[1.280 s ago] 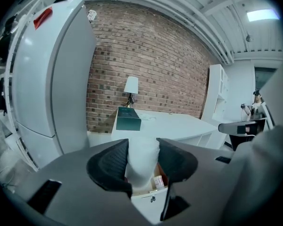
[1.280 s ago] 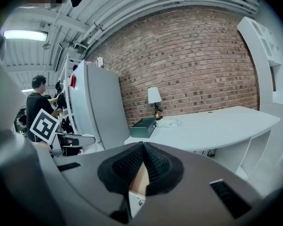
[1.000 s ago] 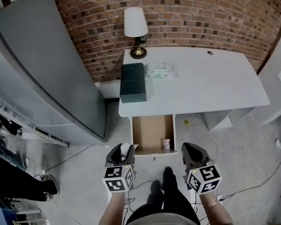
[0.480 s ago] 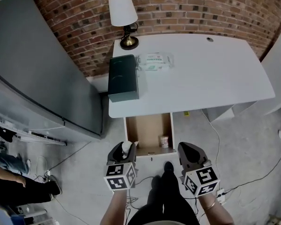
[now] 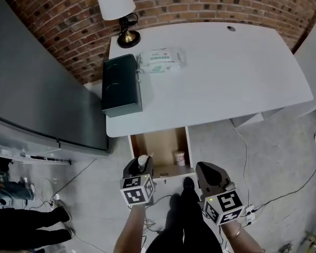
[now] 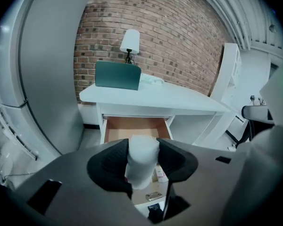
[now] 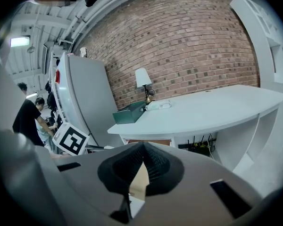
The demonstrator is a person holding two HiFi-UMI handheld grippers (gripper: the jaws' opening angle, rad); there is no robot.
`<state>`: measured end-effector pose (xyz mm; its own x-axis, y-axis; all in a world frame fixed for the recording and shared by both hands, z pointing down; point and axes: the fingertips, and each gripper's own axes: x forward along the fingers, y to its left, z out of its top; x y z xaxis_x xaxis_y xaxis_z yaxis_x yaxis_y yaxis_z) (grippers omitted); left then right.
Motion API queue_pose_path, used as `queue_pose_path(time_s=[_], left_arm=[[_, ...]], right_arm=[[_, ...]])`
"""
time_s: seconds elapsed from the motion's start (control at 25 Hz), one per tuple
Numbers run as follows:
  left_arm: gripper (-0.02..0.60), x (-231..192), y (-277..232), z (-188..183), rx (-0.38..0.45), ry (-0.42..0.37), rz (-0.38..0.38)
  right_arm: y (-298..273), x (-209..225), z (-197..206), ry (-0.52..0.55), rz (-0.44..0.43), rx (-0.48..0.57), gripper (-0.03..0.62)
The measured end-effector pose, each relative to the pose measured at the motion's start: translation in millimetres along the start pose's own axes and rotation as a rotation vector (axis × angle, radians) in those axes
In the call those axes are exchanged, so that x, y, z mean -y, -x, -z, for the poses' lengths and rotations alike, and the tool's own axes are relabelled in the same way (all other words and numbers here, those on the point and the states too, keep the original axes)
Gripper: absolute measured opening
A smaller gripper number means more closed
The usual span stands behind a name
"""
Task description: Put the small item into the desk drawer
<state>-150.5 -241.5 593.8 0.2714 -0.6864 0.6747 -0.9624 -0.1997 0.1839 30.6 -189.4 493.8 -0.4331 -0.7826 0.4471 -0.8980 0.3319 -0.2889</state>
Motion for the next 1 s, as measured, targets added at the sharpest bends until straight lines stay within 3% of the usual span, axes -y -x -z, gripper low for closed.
queue_pose_path(time_s=[0.32, 0.6, 0.92, 1.0], left_arm=[[0.201, -8.6, -79.8, 34.6, -0.105, 0.069, -0.042], [0.201, -14.7, -135.2, 54.1, -0.178, 0.064, -0.071], [0.201, -13.4, -190.2, 68.2, -0.251, 0.047, -0.094], [0.201, -13.6, -201.7, 74.3, -0.272, 0.044, -0.101]], right_arm=[[-25.2, 32.4, 27.1, -0.043, 0.006, -0.041, 0.009], [-36.3, 57.2, 44.5, -0.065, 0.016, -0.115, 0.009], [-40.7, 83.4, 55.2, -0.083, 0.039, -0.146, 0.009], [-42.7, 90.4, 57.6, -0.09, 0.048, -0.114, 0.009]])
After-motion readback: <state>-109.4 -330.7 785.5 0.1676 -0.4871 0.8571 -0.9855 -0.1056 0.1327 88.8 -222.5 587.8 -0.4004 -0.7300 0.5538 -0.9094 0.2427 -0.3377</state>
